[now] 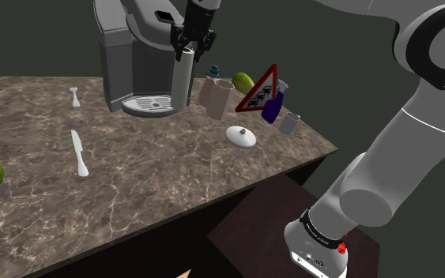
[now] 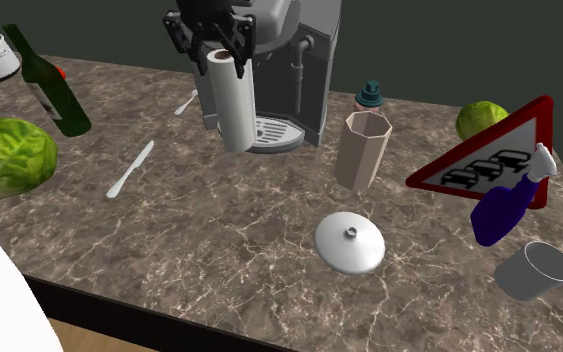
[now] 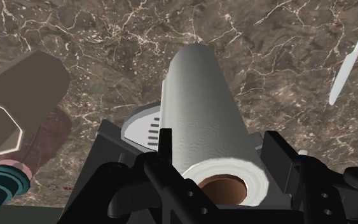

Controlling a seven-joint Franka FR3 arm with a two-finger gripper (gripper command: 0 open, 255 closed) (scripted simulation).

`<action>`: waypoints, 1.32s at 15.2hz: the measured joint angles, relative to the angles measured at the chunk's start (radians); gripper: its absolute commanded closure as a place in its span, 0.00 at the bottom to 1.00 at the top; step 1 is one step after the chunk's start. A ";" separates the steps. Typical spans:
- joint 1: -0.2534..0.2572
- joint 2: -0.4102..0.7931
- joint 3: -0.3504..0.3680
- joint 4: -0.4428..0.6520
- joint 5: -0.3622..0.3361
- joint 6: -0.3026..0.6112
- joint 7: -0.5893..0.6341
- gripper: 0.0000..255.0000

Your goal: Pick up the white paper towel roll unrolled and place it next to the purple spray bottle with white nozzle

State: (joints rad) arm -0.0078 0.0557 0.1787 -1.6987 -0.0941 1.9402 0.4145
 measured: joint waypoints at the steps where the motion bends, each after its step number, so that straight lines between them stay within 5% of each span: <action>1: 0.001 0.001 0.001 0.013 0.000 -0.012 0.001 1.00; 20: 0.009 0.063 0.005 0.350 -0.008 -0.288 -0.015 1.00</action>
State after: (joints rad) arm 0.0011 0.1187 0.1838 -1.3484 -0.1020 1.6520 0.3991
